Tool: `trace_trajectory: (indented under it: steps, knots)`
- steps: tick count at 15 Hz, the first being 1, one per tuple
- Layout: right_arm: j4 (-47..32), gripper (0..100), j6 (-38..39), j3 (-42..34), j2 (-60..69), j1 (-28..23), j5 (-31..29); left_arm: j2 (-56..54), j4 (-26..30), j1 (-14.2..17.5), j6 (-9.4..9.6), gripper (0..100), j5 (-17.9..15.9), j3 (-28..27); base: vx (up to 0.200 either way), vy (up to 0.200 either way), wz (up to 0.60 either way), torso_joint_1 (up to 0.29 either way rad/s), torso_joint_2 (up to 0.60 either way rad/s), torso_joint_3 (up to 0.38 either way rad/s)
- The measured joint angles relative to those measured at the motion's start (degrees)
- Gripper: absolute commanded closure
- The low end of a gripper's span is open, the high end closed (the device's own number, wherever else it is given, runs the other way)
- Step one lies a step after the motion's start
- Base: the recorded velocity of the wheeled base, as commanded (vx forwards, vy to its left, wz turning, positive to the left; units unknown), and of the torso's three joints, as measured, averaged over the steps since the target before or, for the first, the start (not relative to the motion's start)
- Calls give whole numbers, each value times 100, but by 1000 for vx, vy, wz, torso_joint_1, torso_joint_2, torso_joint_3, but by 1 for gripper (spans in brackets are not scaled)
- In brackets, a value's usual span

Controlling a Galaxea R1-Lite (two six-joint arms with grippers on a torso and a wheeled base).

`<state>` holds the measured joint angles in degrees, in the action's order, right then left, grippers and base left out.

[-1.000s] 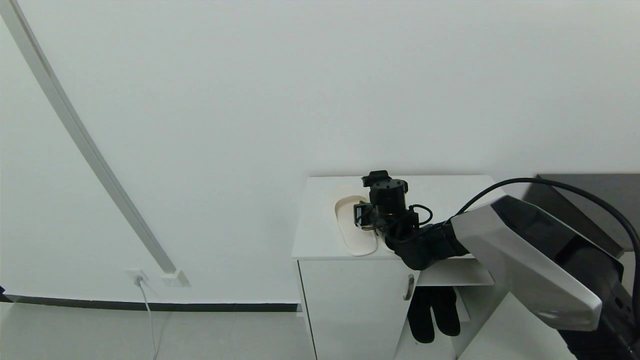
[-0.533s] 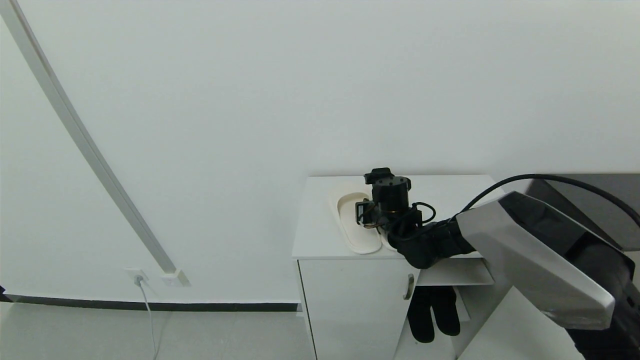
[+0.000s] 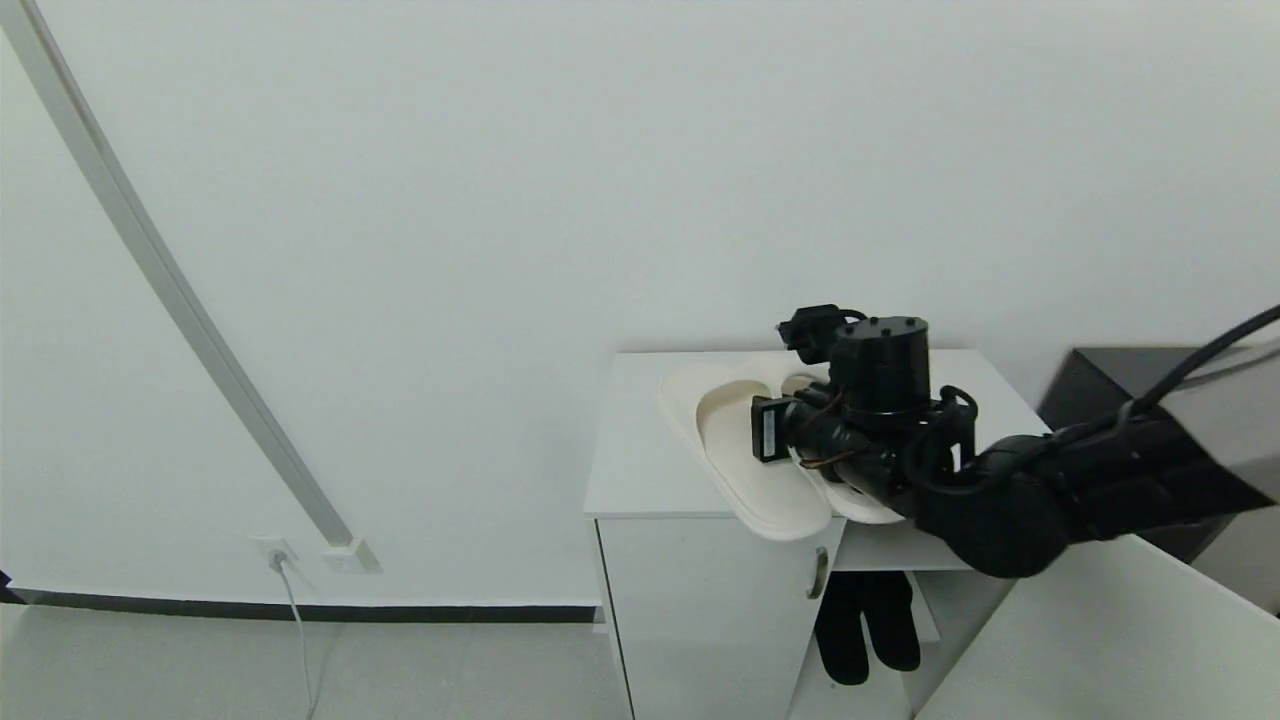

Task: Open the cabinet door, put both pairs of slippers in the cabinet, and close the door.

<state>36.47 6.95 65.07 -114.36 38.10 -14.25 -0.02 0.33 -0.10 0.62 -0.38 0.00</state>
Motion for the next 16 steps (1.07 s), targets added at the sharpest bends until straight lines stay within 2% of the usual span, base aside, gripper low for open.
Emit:
trace_trajectory:
  steps: [3, 7, 12, 16]
  knots:
    - [0, 100, -4, -1196, 1169, 324, 211, 0, 0, 0, 0, 100, 2, -2, 0, 0, 0, 0, 0, 0]
    - [-27, 100, -171, -2147, 2345, 564, 271, 0, 2, 0, 0, 100, 2, -5, 0, 0, 0, 0, 0, 0]
    - [-11, 100, -178, -2487, 2842, 768, 279, 0, 2, 0, -2, 100, -2, -2, 0, 0, 0, 0, 0, 0]
    - [-18, 100, -184, -2533, 2887, 845, 277, 0, 2, 0, -5, 100, -2, -2, -200, 0, 0, 6, 5, 0]
